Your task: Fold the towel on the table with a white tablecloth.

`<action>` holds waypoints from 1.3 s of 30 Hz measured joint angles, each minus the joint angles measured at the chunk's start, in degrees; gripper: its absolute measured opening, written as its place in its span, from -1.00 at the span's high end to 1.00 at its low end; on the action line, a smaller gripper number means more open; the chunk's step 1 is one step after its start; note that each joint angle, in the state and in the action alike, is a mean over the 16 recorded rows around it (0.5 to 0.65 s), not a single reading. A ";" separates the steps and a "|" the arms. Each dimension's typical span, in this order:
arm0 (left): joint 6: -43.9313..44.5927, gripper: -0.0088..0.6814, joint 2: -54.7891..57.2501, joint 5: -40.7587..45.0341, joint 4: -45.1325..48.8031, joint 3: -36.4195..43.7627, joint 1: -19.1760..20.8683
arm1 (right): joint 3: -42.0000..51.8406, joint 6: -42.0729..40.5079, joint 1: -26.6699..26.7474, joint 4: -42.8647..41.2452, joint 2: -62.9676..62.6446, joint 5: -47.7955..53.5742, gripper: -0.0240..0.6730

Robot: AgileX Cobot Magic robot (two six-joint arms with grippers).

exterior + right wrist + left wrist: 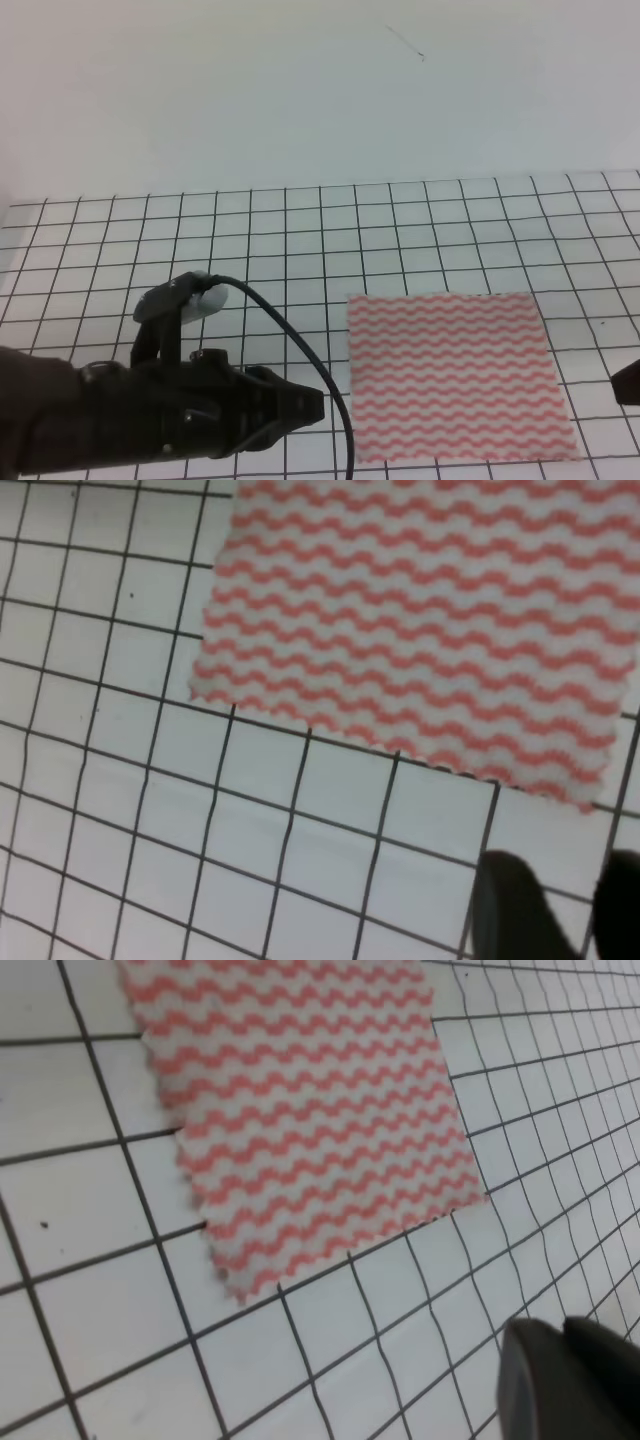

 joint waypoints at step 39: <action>-18.92 0.10 10.43 10.13 15.87 -9.76 5.70 | -0.13 17.20 9.56 -8.82 28.14 -14.15 -0.07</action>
